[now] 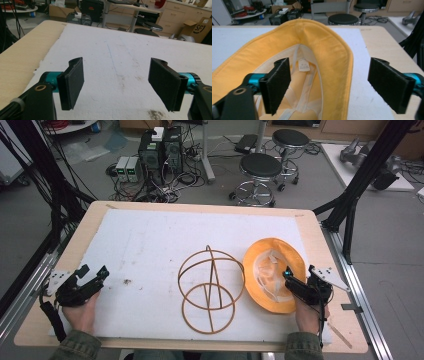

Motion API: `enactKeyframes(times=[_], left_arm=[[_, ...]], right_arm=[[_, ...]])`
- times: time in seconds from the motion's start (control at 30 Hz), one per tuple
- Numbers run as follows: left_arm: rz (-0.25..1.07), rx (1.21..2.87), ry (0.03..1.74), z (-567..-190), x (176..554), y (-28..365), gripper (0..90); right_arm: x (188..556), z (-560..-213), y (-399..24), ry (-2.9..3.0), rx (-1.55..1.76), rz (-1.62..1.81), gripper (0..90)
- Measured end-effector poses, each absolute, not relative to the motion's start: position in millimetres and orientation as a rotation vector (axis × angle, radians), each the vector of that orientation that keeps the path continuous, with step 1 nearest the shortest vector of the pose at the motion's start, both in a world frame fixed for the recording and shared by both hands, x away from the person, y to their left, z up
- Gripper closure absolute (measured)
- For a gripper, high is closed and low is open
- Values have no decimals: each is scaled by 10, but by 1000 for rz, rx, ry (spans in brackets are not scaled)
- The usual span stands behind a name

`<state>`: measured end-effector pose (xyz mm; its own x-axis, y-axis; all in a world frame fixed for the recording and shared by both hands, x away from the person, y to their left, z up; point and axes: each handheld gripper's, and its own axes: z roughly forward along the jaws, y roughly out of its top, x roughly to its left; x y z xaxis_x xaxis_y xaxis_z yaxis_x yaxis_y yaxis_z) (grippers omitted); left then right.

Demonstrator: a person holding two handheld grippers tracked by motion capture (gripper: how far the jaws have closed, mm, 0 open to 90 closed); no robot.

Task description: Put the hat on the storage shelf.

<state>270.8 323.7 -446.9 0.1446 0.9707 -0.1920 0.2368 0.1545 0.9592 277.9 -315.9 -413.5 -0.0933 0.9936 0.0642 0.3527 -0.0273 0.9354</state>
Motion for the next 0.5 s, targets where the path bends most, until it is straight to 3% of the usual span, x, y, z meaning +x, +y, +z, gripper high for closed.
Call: enactKeyframes(times=[0.17,0.33,0.37,0.4,0.5], left_arm=[[838,1313,1321,-4470,2710,3237,289],[830,1312,1323,-4474,2717,3234,289],[826,1315,1322,-4475,2719,3235,289],[826,1314,1323,-4476,2722,3233,289],[827,1317,1321,-4477,2725,3230,289]], right_arm=[[2793,-4154,-3171,1543,1524,1107,261],[2773,-4144,-3199,1565,1552,1142,490],[2773,-4144,-3199,1565,1552,1142,490],[2774,-4146,-3201,1582,1551,1147,566],[2778,-4152,-3195,1598,1557,1135,645]])
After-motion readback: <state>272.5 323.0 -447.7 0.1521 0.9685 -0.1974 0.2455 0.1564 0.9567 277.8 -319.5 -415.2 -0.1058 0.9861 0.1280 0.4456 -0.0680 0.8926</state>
